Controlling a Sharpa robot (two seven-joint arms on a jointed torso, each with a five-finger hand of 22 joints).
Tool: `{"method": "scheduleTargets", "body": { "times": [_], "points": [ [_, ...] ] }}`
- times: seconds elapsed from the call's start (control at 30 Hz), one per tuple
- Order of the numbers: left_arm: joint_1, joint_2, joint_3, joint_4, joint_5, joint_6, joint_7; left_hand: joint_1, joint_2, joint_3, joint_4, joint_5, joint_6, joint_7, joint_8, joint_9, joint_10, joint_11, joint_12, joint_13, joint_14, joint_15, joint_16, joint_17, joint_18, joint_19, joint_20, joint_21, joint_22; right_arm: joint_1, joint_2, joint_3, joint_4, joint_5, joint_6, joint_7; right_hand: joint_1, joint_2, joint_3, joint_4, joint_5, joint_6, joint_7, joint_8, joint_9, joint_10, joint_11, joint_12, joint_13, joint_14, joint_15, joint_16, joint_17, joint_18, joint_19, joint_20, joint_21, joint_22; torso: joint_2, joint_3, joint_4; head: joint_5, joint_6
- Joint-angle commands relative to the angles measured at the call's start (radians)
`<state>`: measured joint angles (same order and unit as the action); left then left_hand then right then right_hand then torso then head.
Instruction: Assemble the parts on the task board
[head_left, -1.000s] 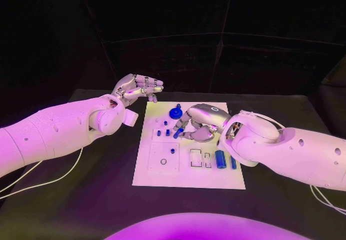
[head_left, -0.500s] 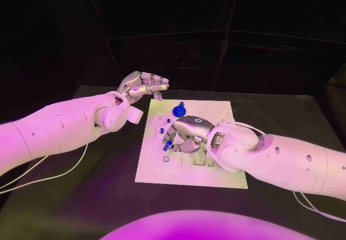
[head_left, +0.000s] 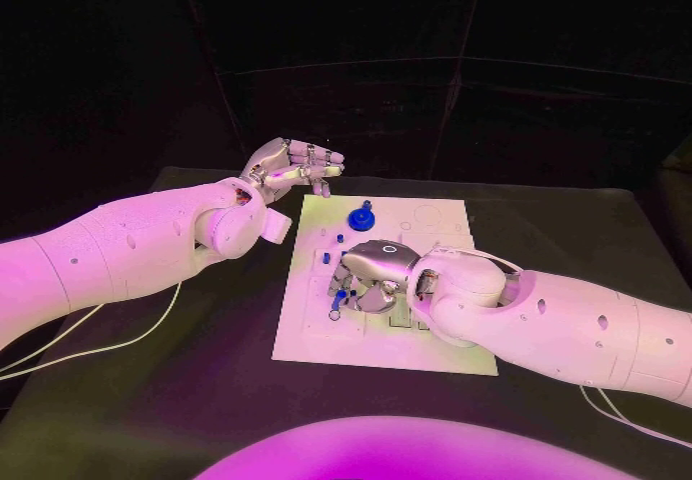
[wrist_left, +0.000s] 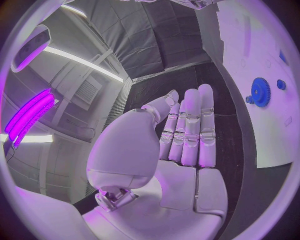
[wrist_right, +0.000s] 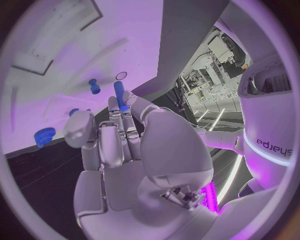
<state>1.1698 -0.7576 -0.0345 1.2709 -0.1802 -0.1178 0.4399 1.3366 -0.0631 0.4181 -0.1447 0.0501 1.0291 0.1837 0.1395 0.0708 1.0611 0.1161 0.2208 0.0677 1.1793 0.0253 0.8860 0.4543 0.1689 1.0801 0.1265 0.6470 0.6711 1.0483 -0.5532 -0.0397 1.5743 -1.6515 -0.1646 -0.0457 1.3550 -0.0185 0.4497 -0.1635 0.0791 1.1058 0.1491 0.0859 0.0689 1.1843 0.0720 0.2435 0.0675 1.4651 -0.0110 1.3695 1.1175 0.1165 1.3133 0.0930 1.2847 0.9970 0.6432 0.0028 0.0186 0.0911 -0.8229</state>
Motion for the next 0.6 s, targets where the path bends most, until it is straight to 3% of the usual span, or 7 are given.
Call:
{"method": "scheduleTargets", "body": {
  "times": [0.03,0.6],
  "points": [
    [0.002,0.002,0.001,0.001,0.004,0.01,0.003,0.002,0.009,-0.005,-0.001,-0.001,0.0,0.003,0.002,0.0,-0.005,0.001,0.005,-0.001,-0.003,0.001,-0.002,-0.001,0.014,-0.006,-0.002,-0.005,-0.002,-0.002,0.003,0.0,-0.002,-0.025,0.029,-0.014,-0.002,-0.005,0.005,0.002,0.008,0.001,0.002,-0.001,0.001,0.004,0.0,-0.004,0.001,0.032,0.001,0.002,0.0,-0.006,-0.003,0.003,0.001,0.0,0.001,-0.0002,-0.0005,0.0,-0.001],
    [0.002,0.004,0.001,-0.002,0.004,0.012,0.002,0.002,0.009,-0.005,-0.001,-0.001,0.0,0.003,0.002,0.0,-0.005,0.001,0.005,-0.001,-0.003,0.001,-0.002,-0.001,0.014,-0.006,-0.002,-0.005,-0.002,-0.01,0.01,-0.003,-0.001,-0.027,0.037,-0.004,-0.003,-0.005,0.006,0.003,0.008,0.001,0.002,-0.001,0.001,0.005,0.0,-0.004,0.001,0.032,0.001,0.003,0.001,-0.005,-0.004,0.003,0.0,0.0,0.001,-0.0003,-0.0004,0.001,-0.001]
  ]
}}
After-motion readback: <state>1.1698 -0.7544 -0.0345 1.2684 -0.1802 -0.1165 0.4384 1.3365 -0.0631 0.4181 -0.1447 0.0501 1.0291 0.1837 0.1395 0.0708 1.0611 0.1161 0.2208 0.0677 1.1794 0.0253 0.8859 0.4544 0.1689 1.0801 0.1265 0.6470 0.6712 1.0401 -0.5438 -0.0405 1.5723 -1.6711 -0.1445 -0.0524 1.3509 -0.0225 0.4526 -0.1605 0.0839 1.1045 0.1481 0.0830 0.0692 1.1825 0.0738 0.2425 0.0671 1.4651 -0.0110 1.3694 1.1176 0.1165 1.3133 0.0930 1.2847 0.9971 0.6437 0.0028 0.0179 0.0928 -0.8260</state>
